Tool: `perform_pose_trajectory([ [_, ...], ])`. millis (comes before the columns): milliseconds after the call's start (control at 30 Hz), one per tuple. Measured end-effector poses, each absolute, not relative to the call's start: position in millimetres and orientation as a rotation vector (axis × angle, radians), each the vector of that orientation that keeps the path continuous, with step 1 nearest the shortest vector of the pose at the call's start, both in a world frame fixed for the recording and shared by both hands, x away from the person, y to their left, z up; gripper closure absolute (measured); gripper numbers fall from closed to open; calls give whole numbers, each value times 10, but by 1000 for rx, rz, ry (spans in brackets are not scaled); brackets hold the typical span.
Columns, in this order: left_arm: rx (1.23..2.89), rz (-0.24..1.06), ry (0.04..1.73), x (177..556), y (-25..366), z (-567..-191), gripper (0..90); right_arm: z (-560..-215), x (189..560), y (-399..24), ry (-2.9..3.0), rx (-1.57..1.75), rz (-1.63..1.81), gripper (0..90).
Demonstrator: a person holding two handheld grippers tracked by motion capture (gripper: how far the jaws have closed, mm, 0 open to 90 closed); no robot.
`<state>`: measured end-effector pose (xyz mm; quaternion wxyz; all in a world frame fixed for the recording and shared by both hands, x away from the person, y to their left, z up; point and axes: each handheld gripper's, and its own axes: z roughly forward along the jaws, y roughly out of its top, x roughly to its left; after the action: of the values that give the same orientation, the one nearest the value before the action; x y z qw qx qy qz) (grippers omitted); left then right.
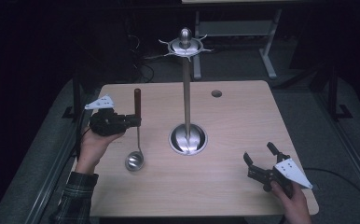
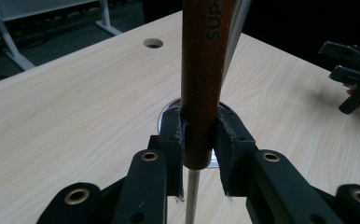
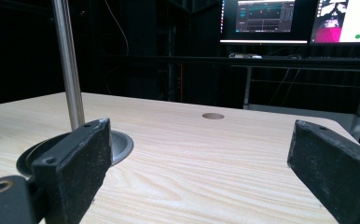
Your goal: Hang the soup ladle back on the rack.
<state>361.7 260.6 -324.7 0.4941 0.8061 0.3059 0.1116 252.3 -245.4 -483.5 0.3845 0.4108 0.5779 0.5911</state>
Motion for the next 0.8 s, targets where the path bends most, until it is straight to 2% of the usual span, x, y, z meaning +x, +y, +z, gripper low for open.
perform_pose_trajectory([
  [400, 1936, 283, 710, 3556, 2573, -3143, 736, -4835, 2523, -2454, 1473, 1048, 1506, 60],
  [800, 1906, 305, 645, 3522, 2536, -2886, 735, -4835, 2524, -2456, 1471, 1050, 1506, 60],
])
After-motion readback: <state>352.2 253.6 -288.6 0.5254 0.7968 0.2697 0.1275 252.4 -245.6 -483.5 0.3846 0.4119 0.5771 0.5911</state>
